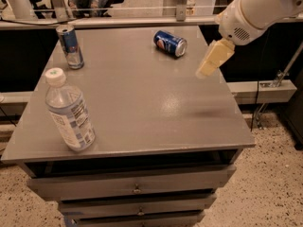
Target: Pick pepsi can
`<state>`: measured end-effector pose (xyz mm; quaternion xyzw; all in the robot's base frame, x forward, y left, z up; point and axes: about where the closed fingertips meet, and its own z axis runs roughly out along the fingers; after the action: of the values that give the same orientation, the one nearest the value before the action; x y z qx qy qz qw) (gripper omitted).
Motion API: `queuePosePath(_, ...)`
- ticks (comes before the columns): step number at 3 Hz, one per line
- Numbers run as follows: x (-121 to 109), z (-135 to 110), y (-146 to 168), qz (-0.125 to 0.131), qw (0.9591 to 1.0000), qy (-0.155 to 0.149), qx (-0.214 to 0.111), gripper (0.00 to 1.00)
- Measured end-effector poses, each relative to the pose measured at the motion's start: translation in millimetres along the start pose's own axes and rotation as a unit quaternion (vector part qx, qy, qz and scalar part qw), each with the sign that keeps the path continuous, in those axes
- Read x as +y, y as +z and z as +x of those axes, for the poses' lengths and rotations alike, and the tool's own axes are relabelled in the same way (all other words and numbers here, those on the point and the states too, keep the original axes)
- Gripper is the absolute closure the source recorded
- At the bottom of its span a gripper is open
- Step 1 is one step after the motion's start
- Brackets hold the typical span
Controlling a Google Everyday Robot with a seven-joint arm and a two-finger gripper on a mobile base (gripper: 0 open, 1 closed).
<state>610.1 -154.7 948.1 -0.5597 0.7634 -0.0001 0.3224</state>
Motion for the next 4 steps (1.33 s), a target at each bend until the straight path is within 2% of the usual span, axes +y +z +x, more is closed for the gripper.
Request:
queuePosePath(1, 0, 0, 0, 0.0, 1.0, 0.0, 0.0, 0.0)
queuePosePath(2, -7, -1, 4, 0.014, 0.9996, 0.018, -0.016, 0.0)
queuePosePath(3, -33, -7, 30, 0.043, 0.9952, 0.062, -0.062, 0.0)
queuePosePath(4, -64, -19, 63, 0.055, 0.9872, 0.102, -0.11, 0.0)
